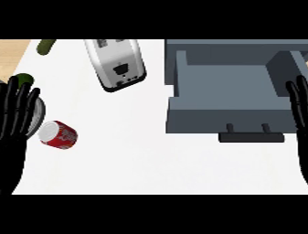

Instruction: Pick up the can, place it into the drawer and close the drawer

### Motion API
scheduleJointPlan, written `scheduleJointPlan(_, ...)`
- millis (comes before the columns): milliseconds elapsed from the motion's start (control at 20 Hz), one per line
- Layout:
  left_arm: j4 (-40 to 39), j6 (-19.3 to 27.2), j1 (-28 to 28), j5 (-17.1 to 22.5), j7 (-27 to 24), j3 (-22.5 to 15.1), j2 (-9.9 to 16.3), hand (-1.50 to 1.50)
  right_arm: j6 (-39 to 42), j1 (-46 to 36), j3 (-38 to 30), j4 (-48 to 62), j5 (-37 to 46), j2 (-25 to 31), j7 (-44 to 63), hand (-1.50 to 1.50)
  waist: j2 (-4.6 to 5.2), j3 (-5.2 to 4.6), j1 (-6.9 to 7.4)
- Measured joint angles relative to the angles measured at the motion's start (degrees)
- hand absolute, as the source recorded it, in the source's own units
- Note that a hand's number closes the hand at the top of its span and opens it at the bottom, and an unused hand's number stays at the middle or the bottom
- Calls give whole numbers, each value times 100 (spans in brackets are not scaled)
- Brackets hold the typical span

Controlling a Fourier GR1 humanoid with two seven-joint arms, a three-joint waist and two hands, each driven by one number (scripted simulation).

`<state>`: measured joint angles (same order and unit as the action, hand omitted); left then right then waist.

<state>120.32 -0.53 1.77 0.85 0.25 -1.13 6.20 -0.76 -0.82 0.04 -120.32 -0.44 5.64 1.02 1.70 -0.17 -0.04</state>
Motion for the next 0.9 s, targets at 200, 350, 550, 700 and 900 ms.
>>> scheduleJointPlan(200, 106, 10, 202, 177, -10, 435, 82, -150, -31, -13, -4, 99, 19, -73, -40, -150, -110, 11, 21)
scheduleJointPlan(350, 86, 188, 520, 324, 87, 969, 95, -150, -79, 170, -99, 82, -5, -84, 60, -150, -136, 10, 49)
scheduleJointPlan(550, 82, 686, 847, 339, 928, 1330, -52, -150, -274, 367, -192, 170, 20, -126, 660, -150, -155, 17, 58)
scheduleJointPlan(700, 259, 900, 990, 284, 1373, 1469, -95, -150, -262, 476, -335, 175, -86, -81, 868, -150, -166, 19, 36)
scheduleJointPlan(900, 338, 871, 1055, 438, 1616, 1732, -71, -150, -190, 456, -550, 169, -227, 17, 1047, -150, -172, 17, 23)
